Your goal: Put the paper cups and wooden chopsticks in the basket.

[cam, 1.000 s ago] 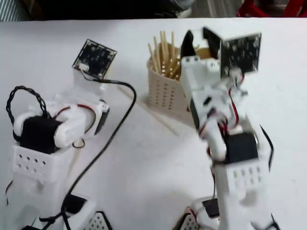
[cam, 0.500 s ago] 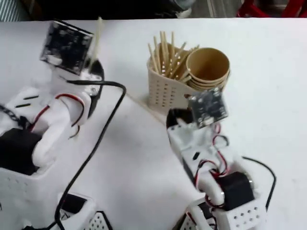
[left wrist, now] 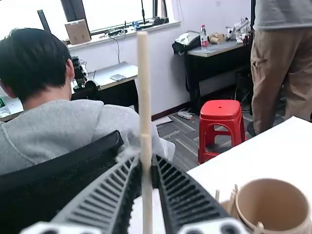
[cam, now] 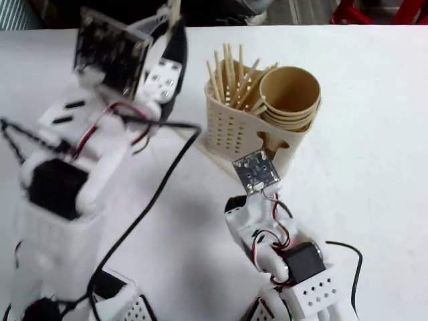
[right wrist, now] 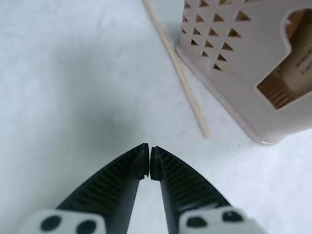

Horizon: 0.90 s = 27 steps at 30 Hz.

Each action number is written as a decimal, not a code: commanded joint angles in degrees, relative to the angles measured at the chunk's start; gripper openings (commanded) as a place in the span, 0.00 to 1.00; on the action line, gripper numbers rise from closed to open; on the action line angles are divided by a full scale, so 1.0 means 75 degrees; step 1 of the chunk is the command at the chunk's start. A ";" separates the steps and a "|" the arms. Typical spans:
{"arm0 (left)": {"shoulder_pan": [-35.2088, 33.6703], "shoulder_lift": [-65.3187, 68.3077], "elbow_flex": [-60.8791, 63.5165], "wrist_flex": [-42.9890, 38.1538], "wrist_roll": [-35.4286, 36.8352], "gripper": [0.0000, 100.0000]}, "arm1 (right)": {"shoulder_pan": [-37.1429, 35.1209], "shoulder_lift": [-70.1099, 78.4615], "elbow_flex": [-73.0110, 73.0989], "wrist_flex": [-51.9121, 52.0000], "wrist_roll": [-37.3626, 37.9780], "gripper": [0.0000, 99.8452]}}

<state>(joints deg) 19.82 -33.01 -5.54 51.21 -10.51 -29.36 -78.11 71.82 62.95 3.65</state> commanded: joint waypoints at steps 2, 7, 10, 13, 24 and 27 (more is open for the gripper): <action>0.0111 0.0651 -0.0328 -0.1758 0.0035 0.02 | 0.0123 -0.0088 0.0481 -0.0451 0.0047 0.02; 0.0545 0.0721 -0.0328 -0.2602 0.0012 0.02 | 0.0123 -0.0111 0.0797 -0.0850 0.0047 0.02; 0.1014 0.0721 -0.0328 -0.2848 -0.0012 0.02 | 0.0123 -0.0111 0.0797 -0.0850 0.0047 0.02; 0.1377 0.0744 -0.0258 -0.2977 -0.0012 0.02 | 0.0123 -0.0111 0.0797 -0.0850 0.0047 0.02; 0.1577 0.1858 -0.0070 -0.2848 0.0035 0.02 | 0.0135 -0.0111 0.0797 -0.0826 0.0082 0.02; 0.1553 0.2127 0.0152 -0.2837 0.0035 0.02 | 0.0135 -0.0111 0.0797 -0.0826 0.0082 0.02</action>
<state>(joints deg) 30.90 -18.59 -5.27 30.20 -10.59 -28.92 -78.02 78.15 57.58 3.65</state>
